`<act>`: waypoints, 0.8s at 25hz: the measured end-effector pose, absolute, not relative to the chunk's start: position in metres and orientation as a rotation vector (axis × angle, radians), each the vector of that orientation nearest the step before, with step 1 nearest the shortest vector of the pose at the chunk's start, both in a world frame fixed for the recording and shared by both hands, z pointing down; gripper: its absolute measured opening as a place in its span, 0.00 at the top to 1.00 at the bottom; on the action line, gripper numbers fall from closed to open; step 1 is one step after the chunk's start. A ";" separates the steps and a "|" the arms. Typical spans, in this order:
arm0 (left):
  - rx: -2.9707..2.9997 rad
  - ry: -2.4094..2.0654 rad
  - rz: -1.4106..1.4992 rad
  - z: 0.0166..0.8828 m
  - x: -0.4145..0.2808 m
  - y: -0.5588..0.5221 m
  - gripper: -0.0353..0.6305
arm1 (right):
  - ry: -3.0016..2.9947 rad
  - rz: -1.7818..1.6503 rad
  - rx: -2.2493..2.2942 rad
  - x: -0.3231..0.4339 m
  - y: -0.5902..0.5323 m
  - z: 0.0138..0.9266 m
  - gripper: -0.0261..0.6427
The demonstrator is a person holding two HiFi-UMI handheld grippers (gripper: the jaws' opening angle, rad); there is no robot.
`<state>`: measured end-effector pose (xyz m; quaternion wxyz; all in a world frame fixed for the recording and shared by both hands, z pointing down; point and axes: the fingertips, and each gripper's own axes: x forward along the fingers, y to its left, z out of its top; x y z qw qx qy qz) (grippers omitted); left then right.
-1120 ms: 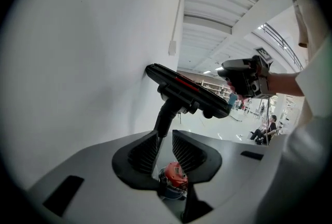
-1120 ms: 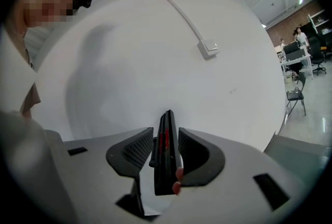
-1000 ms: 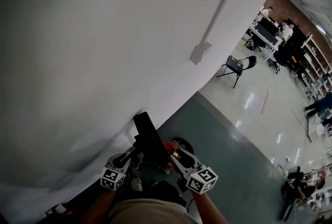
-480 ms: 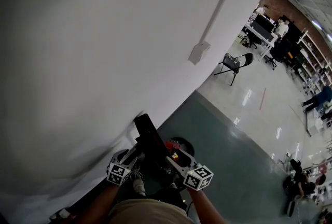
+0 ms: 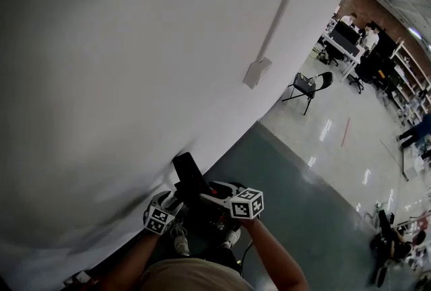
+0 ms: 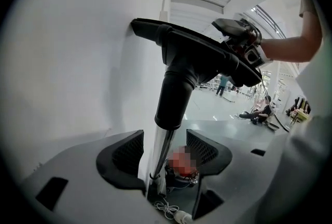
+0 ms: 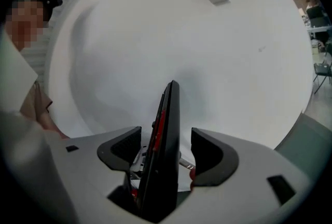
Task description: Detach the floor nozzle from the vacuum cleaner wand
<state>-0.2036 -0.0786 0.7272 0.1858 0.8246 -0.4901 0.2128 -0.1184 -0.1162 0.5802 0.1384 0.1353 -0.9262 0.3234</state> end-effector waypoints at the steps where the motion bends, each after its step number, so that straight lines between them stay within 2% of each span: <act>1: 2.318 -1.382 0.611 0.730 -0.204 -0.080 0.57 | -2.654 0.946 0.338 -0.124 -0.113 0.584 0.53; 8: 2.323 -1.355 0.663 0.743 -0.194 -0.090 0.57 | -2.511 1.033 0.103 -0.146 -0.098 0.600 0.53; 15: 2.315 -1.342 0.688 0.762 -0.188 -0.104 0.58 | -2.315 1.075 0.124 -0.152 -0.101 0.620 0.54; 18: 2.299 -1.348 0.699 0.761 -0.184 -0.107 0.61 | -2.291 1.084 0.125 -0.156 -0.096 0.618 0.59; 20: 2.295 -1.377 0.704 0.761 -0.188 -0.111 0.68 | -2.288 1.073 0.153 -0.157 -0.094 0.618 0.60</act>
